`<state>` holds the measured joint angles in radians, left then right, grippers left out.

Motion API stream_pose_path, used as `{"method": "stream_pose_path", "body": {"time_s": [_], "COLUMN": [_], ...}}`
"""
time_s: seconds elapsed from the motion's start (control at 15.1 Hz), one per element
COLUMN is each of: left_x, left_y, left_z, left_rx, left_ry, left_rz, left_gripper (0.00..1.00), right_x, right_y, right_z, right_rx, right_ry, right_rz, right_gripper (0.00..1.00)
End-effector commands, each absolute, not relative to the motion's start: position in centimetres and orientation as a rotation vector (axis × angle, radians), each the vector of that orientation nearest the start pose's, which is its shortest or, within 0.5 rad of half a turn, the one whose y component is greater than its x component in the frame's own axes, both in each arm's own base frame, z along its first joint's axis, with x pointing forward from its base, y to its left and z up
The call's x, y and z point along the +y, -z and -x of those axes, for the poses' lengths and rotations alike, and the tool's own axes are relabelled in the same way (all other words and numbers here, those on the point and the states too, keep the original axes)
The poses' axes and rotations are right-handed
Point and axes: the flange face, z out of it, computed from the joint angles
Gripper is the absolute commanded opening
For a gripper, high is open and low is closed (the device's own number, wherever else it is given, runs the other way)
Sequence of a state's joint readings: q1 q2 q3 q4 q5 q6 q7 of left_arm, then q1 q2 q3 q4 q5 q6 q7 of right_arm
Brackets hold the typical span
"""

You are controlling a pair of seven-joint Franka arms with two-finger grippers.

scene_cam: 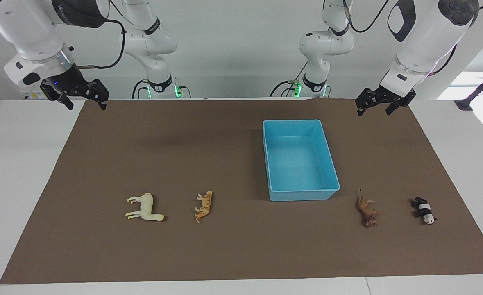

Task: Put all toys into storage box
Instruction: 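Reach the left gripper to the brown horse while the right gripper moves out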

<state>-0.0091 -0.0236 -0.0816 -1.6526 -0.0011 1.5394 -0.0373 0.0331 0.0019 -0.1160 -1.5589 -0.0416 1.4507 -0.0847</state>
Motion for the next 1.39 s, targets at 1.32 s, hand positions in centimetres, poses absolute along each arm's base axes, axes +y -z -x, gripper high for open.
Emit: {"method": "stream_pose_path", "body": {"time_s": [1.32], "left_x": [-1.2], "left_y": [-41.7], "left_z": [-68.0], "left_rx": [0.135], "left_ry": [0.439], "left_rz": [3.073], "left_gripper": [1.0], "right_x": [-2.2], "right_y": [-49.0], "right_z": [-60.9], "right_rx": [0.036], "right_ry": [-0.047], "right_rz": [3.197], "right_gripper": [1.0]}}
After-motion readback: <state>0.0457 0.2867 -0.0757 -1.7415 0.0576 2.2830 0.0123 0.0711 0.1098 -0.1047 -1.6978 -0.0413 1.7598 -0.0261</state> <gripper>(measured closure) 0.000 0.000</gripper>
